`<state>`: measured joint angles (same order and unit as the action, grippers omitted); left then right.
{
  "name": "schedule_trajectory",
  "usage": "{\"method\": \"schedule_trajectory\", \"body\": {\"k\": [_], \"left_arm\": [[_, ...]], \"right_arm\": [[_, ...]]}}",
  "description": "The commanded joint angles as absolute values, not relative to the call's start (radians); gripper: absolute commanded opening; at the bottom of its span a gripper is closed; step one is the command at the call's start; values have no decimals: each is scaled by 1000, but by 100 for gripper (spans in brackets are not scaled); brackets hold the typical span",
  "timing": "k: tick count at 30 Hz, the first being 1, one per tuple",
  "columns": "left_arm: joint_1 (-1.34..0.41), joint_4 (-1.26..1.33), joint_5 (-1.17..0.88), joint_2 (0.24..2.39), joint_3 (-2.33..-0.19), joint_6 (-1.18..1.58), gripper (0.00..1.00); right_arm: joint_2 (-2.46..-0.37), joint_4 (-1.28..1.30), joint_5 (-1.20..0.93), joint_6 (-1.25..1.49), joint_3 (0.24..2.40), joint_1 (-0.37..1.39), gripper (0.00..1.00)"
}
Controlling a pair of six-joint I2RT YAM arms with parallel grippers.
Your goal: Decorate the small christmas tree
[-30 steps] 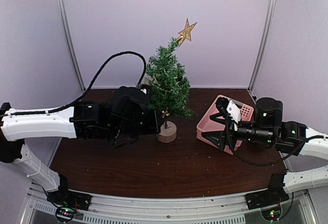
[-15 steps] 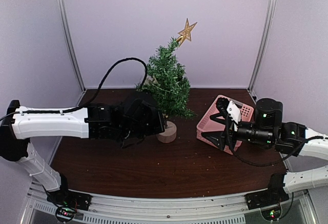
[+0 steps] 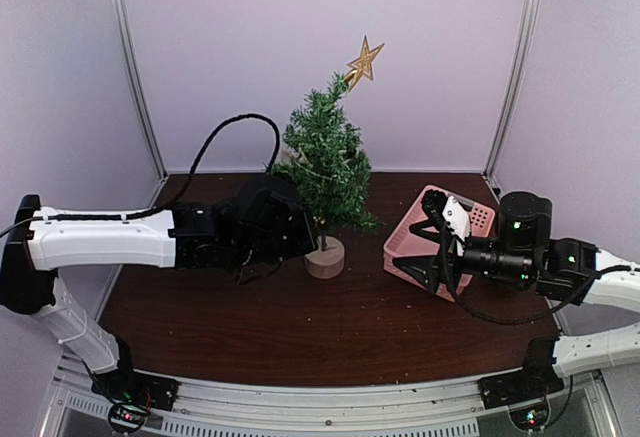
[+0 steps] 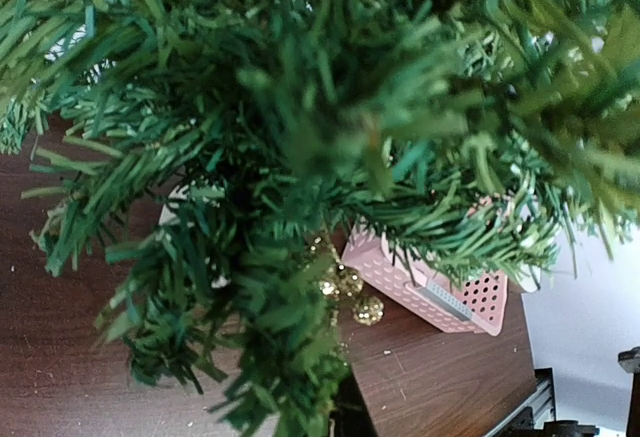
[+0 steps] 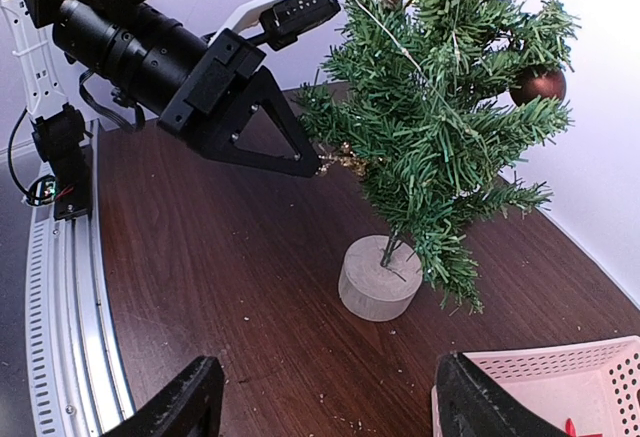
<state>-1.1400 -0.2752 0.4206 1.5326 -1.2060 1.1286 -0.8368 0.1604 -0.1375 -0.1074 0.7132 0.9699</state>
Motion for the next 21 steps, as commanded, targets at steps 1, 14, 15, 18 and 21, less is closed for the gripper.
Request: {"method": "schedule_trajectory", "body": {"k": [1, 14, 15, 18, 21], "left_arm": [[-1117, -209, 408, 1539, -1217, 1126, 0], [-1094, -225, 393, 1574, -1247, 1151, 0], [-1093, -225, 392, 1576, -1248, 1154, 0], [-1087, -225, 393, 1581, -1247, 1161, 0], [-1083, -227, 397, 1585, -1248, 1166, 0]], "right_arm": [[-825, 144, -126, -105, 706, 966, 76], [-818, 147, -120, -106, 706, 966, 77], [-817, 150, -120, -106, 706, 966, 77], [-813, 151, -118, -106, 706, 966, 77], [-813, 150, -118, -105, 704, 966, 78]]}}
